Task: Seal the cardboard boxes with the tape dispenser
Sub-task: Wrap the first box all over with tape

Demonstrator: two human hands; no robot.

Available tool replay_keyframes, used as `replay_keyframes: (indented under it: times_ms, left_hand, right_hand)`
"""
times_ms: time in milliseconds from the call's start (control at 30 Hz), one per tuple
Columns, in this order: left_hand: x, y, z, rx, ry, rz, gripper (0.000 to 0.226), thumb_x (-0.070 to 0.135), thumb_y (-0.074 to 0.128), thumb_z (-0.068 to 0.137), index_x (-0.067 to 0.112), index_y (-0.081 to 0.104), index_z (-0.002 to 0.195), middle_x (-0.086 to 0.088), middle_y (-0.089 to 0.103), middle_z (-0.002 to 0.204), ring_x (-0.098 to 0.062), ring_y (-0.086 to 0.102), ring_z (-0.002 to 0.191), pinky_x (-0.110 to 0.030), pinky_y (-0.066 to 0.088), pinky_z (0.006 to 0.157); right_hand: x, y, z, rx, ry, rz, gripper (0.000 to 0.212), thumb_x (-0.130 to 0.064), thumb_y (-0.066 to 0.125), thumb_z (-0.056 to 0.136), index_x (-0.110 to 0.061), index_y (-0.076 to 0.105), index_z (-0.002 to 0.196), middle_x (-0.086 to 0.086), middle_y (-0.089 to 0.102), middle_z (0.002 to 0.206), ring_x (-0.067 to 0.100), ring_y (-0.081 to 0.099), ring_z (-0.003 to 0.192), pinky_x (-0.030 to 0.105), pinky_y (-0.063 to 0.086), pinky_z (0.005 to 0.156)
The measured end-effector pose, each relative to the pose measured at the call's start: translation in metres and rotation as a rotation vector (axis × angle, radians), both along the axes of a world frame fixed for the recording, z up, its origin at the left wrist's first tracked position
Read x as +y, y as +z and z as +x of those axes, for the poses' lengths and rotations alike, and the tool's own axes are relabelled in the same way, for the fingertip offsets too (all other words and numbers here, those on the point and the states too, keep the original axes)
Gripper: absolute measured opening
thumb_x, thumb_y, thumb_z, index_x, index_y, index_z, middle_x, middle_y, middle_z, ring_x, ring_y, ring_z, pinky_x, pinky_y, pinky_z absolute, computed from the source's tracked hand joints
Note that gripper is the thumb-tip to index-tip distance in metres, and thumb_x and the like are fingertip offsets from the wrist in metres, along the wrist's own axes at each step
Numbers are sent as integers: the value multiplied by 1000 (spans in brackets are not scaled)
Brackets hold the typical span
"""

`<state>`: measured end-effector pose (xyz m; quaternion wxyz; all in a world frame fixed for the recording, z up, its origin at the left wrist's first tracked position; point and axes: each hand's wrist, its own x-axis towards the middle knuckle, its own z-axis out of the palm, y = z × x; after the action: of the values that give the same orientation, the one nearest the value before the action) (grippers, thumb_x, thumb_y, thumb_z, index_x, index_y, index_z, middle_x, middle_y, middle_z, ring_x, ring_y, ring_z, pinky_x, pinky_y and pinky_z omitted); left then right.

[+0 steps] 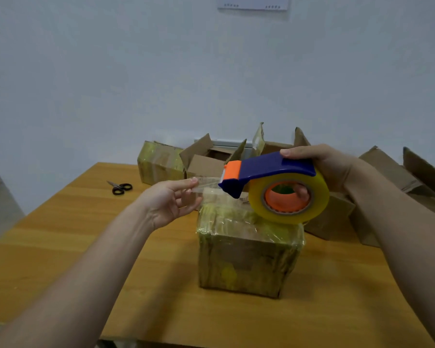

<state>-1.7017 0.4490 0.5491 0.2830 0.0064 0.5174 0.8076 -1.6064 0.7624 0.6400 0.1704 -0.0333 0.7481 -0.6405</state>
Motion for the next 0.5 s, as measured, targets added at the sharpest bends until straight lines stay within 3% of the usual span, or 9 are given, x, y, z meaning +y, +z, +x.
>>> replay_keyframes:
  times_ms: [100,167,300,500]
  left_hand:
    - [-9,-11,3,-6,22,-22,4,8,83,70,6,81,67,-7,74,71,-5,65,53,-25,63,65]
    - [-12,-20,5,6,47,-38,5,10,83,68,7,81,64,-5,74,71,-5,66,55,-22,61,62]
    - [-13,-35,6,-12,81,-42,4,10,84,67,8,82,65,-5,74,72,-5,68,59,-19,59,58]
    - [-11,-47,9,-85,76,-4,13,9,84,67,3,81,78,-8,74,80,-7,69,61,-19,59,56]
  right_hand:
    - [-8,-1,-6,15,-29,88,40,-48,78,71,-17,81,97,14,73,97,28,66,79,39,55,73]
    - [-14,-2,-8,9,-52,118,37,-46,75,76,-17,80,97,15,72,100,33,62,85,41,51,80]
    - [-21,-1,-10,15,-77,163,48,-46,68,78,-12,68,111,11,75,96,24,71,78,38,57,73]
    - [-26,1,-8,17,-96,209,53,-49,71,75,-12,68,112,11,75,96,24,69,74,35,57,66]
